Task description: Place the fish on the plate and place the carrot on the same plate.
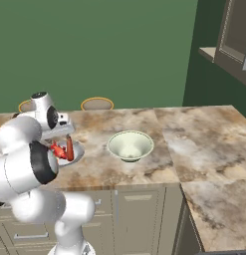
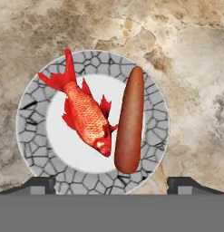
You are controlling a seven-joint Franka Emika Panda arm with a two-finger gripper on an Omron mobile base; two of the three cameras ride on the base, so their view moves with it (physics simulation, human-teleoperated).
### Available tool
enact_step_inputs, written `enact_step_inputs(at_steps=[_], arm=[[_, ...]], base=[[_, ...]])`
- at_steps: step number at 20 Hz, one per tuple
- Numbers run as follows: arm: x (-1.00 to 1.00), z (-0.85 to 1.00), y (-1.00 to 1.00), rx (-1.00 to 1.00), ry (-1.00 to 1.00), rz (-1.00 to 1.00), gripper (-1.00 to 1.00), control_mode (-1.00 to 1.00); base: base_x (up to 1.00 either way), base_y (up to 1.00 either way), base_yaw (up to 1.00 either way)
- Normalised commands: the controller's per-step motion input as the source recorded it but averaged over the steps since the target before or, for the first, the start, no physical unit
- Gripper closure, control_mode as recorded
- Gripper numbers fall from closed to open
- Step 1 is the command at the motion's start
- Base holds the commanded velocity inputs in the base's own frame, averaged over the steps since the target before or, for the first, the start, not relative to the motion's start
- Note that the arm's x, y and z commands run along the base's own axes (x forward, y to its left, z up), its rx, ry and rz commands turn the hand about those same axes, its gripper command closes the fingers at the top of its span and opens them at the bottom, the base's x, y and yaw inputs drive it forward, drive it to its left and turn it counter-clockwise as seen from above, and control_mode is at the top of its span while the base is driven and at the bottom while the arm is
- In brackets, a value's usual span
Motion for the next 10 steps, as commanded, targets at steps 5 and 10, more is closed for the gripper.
enact_step_inputs(at_steps=[5,10], arm=[[-1.00,1.00,-0.06,0.07,-0.20,-0.13,-1.00,-1.00],[-1.00,1.00,-0.22,0.08,-0.23,-0.07,-1.00,-1.00]], base=[[0.00,0.00,0.00],[0.00,0.00,0.00]])
